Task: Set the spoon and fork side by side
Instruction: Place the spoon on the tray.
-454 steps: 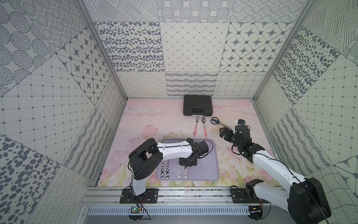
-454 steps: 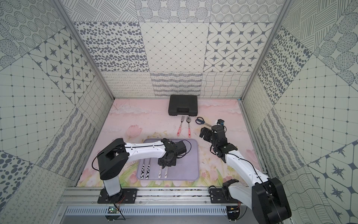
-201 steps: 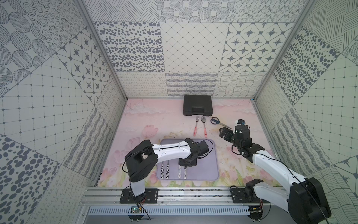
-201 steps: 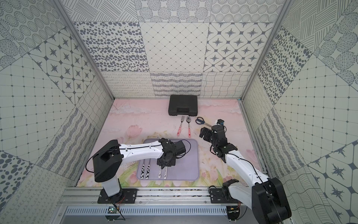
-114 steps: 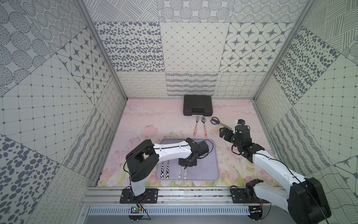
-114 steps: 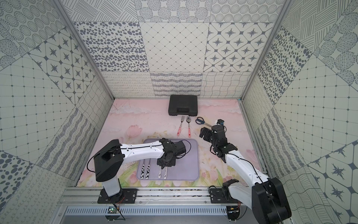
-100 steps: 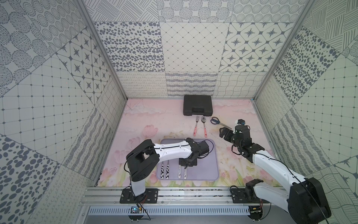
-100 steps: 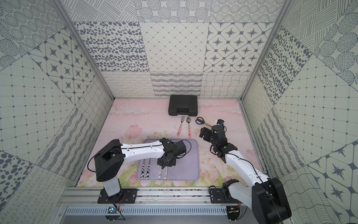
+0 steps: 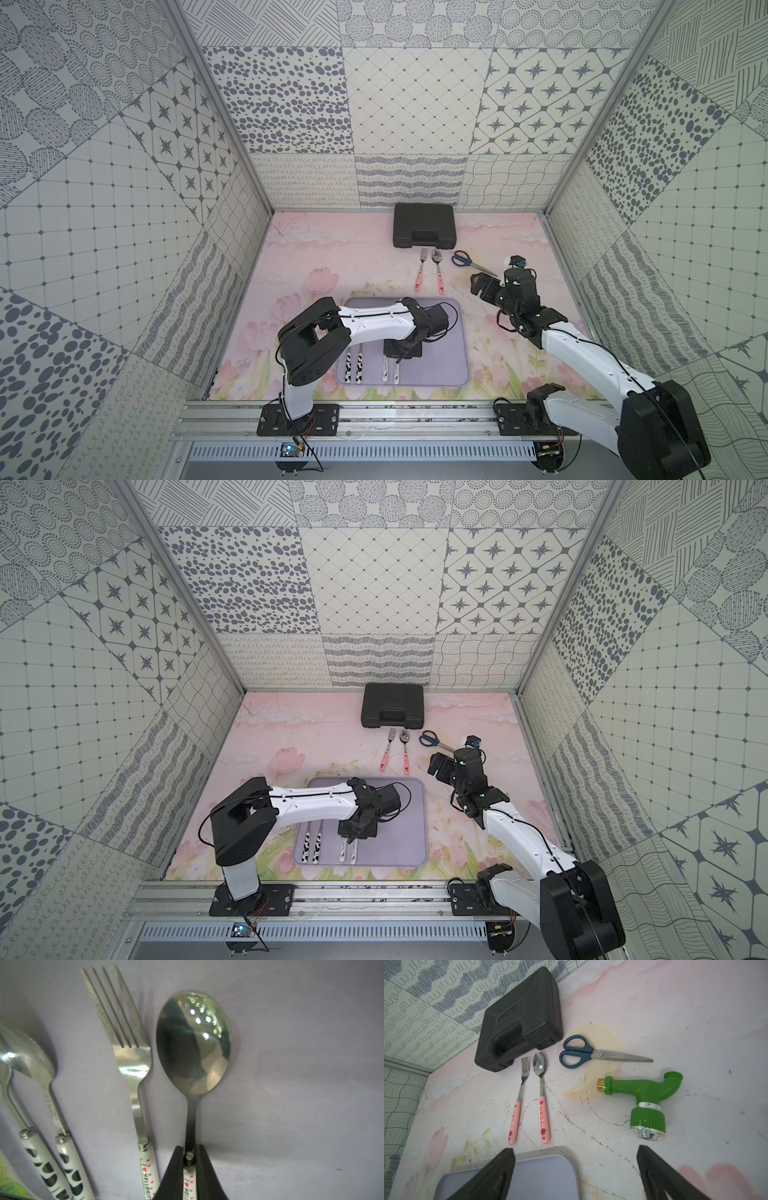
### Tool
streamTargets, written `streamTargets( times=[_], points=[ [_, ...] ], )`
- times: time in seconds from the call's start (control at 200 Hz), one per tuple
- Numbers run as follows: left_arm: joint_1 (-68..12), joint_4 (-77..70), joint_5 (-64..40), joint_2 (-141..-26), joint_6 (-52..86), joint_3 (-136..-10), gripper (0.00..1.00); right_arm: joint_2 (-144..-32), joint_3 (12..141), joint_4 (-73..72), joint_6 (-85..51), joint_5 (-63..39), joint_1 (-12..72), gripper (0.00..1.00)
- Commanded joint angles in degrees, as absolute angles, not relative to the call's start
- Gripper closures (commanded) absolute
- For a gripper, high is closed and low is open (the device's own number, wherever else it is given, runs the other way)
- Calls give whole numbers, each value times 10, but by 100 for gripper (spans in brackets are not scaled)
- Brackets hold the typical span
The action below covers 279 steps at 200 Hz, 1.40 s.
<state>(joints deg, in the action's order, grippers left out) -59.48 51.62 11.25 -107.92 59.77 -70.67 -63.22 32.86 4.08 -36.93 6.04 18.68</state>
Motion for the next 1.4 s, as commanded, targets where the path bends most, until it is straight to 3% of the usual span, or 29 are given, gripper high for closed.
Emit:
streamTargets(
  times=[0.0,0.235,0.505,0.77,1.391],
  points=[
    [-592,534,133,-1074,599,-698,87,-627,323,26,-372,61,189,3],
    [-593,535,135,-1070,601,-699,86,-628,323,26,-372,60,189,3],
    [-592,532,130,-1056,596,-704,76,-627,323,25,-372,61,190,3],
    [-592,533,143,-1021,585,-715,73,-628,323,25,-371,61,190,3],
    [-498,434,153,-1036,468,-802,75,-646,323,16,-360,71,194,3]
  ],
)
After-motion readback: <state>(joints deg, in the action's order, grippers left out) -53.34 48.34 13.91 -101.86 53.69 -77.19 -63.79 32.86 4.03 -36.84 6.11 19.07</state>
